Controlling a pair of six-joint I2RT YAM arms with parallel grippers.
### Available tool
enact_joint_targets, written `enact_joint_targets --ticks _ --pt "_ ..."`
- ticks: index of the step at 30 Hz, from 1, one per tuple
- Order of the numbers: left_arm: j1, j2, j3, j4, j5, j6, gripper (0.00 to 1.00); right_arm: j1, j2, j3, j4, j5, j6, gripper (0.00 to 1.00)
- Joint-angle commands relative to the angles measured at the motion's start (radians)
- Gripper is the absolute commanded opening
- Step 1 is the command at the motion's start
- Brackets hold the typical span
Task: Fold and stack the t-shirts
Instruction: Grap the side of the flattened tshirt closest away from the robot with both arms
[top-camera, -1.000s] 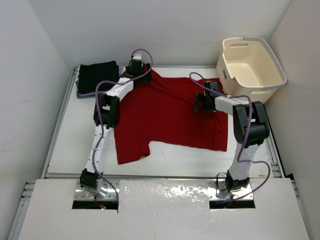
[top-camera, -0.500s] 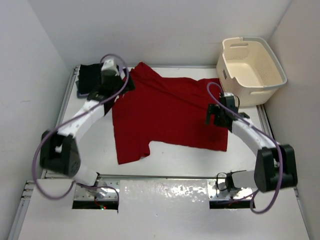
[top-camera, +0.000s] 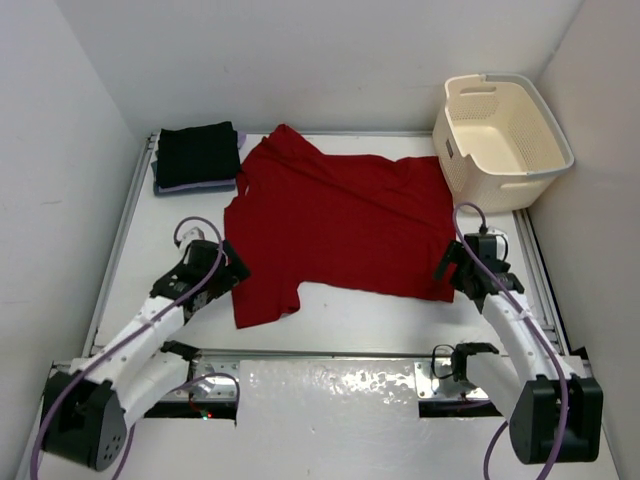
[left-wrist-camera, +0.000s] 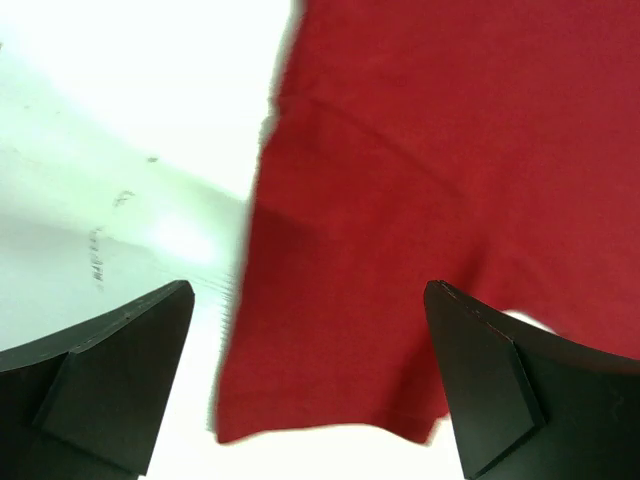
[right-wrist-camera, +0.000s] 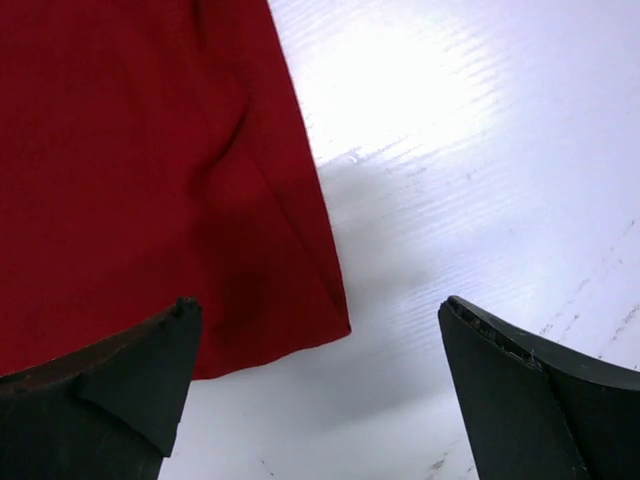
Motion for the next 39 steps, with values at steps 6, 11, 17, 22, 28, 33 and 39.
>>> enact_joint_targets --ticks 6,11,17,22,28,33,39 --pt "-0.067 -0.078 0.003 -0.197 0.110 -0.131 1.00 -0.042 0.050 -0.036 0.015 -0.007 0.069 0.87" --pt "-0.153 0.022 0.009 -0.287 0.095 -0.213 0.99 -0.052 0.107 -0.098 0.134 -0.073 0.123 0.76" --pt "-0.186 0.025 -0.004 -0.349 0.104 -0.266 0.97 -0.060 0.155 -0.171 0.253 -0.113 0.184 0.65" --pt "-0.187 0.025 -0.027 -0.321 0.089 -0.276 0.97 -0.060 0.104 -0.214 0.287 -0.113 0.209 0.48" --pt "-0.187 0.094 -0.073 -0.231 0.070 -0.284 0.89 -0.060 0.020 -0.208 0.187 -0.089 0.178 0.33" --pt "-0.187 0.129 -0.092 -0.194 0.063 -0.281 0.81 -0.060 0.003 -0.237 0.192 -0.087 0.173 0.35" --pt "-0.187 0.116 -0.100 -0.172 0.061 -0.260 0.57 -0.060 0.046 -0.260 0.262 -0.113 0.195 0.31"
